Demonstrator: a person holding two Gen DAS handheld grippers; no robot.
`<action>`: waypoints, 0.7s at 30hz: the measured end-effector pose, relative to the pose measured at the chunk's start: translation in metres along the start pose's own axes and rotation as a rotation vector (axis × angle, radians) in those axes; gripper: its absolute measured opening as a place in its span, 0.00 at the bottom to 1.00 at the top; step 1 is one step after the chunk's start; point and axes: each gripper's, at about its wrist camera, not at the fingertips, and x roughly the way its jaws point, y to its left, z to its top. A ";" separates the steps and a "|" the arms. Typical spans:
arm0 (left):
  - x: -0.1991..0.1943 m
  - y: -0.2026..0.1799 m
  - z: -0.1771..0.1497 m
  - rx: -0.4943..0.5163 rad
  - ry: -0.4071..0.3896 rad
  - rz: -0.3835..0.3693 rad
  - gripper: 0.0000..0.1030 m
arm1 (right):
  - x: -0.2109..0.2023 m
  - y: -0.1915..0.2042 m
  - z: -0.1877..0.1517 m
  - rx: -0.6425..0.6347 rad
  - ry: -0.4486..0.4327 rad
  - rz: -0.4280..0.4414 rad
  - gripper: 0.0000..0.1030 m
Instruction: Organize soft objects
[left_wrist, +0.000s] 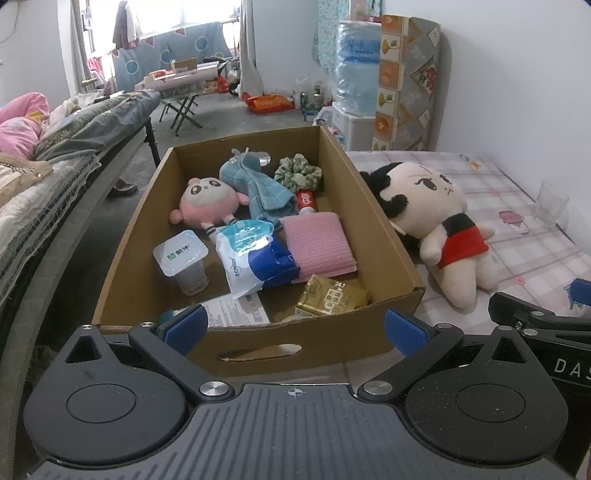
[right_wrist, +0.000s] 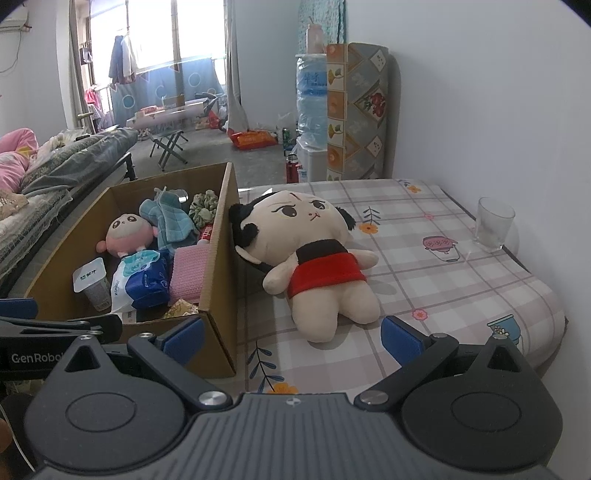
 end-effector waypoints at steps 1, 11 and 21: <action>0.000 0.000 0.000 0.000 0.000 -0.001 1.00 | 0.000 0.000 0.000 0.000 0.000 0.000 0.57; 0.001 -0.002 0.001 0.002 -0.002 0.001 1.00 | 0.001 -0.001 0.000 0.000 -0.002 0.000 0.57; 0.001 -0.002 0.001 0.001 0.000 0.000 1.00 | 0.001 -0.001 0.001 0.001 0.000 0.000 0.57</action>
